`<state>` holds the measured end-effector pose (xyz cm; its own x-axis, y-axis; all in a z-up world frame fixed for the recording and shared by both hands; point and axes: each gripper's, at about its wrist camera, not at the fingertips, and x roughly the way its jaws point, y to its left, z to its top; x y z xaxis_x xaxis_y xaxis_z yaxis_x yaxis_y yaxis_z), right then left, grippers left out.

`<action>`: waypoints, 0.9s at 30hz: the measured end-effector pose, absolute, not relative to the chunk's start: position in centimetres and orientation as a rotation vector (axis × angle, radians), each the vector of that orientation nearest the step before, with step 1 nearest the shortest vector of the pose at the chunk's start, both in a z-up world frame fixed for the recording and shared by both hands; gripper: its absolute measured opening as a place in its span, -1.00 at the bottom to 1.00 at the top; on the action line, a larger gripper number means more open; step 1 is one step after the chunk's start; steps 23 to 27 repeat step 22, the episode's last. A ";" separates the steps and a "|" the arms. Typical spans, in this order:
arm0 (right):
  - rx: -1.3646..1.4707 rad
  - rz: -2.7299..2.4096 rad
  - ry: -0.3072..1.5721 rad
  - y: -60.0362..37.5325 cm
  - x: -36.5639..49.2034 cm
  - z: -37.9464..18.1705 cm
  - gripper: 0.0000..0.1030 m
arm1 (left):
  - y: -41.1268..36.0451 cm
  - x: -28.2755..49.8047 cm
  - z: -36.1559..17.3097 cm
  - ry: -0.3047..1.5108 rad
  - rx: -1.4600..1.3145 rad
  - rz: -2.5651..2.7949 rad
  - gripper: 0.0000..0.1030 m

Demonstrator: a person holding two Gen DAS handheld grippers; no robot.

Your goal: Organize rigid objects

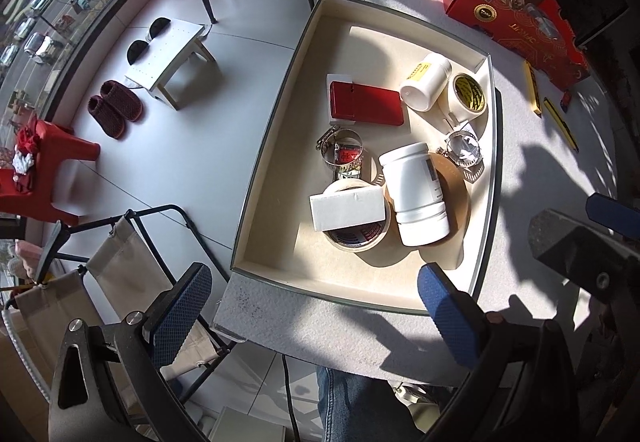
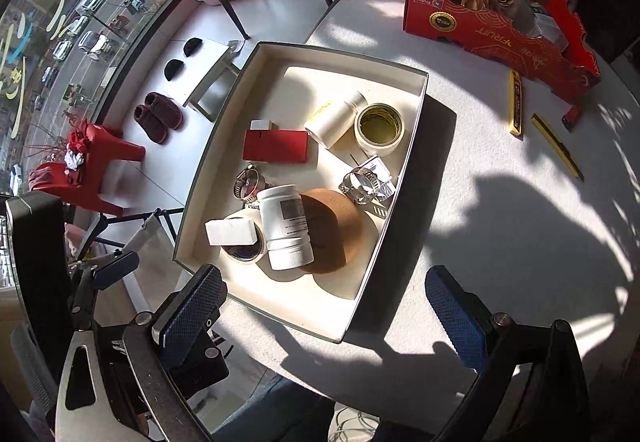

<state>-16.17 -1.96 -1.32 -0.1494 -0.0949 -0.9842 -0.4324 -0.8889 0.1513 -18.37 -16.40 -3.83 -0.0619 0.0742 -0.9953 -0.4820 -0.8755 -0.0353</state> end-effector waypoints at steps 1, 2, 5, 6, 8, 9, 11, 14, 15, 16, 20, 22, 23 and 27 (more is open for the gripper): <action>-1.880 2.137 0.602 -1.9 -16.2 -1.3 0.99 | -16.4 -18.4 -3.8 0.435 -1.840 1.996 1.00; -1.880 2.135 0.604 -1.9 -16.2 -1.3 0.99 | -16.4 -18.4 -3.8 0.433 -1.840 1.995 1.00; -1.879 2.132 0.608 -1.8 -16.2 -1.4 0.99 | -16.3 -18.4 -3.8 0.438 -1.838 1.993 1.00; -1.880 2.133 0.606 -1.8 -16.2 -1.4 0.99 | -16.2 -18.4 -3.9 0.441 -1.838 1.992 1.00; -1.881 2.133 0.604 -1.8 -16.1 -1.4 0.99 | -16.1 -18.4 -4.0 0.443 -1.843 1.989 1.00; -1.881 2.132 0.604 -1.8 -16.1 -1.4 0.99 | -16.1 -18.4 -4.0 0.442 -1.848 1.989 1.00; -1.881 2.133 0.605 -1.8 -16.2 -1.4 0.99 | -16.1 -18.5 -4.1 0.440 -1.854 1.987 1.00; -1.881 2.131 0.609 -1.7 -16.2 -1.4 0.99 | -16.2 -18.5 -4.2 0.441 -1.856 1.988 1.00; -1.880 2.130 0.611 -1.7 -16.2 -1.4 0.99 | -16.2 -18.5 -4.2 0.441 -1.856 1.988 1.00; -1.881 2.129 0.611 -1.7 -16.2 -1.5 0.99 | -16.2 -18.5 -4.2 0.443 -1.857 1.990 1.00; -1.881 2.132 0.605 -1.7 -16.3 -1.5 0.99 | -16.4 -18.6 -4.0 0.429 -1.849 2.005 1.00; -1.880 2.135 0.599 -1.7 -16.3 -1.4 0.99 | -16.4 -18.7 -3.9 0.428 -1.845 2.008 1.00; -1.880 2.135 0.599 -1.7 -16.3 -1.4 0.99 | -16.4 -18.7 -3.9 0.428 -1.845 2.008 1.00; -1.880 2.135 0.599 -1.7 -16.3 -1.4 0.99 | -16.4 -18.7 -3.9 0.428 -1.845 2.008 1.00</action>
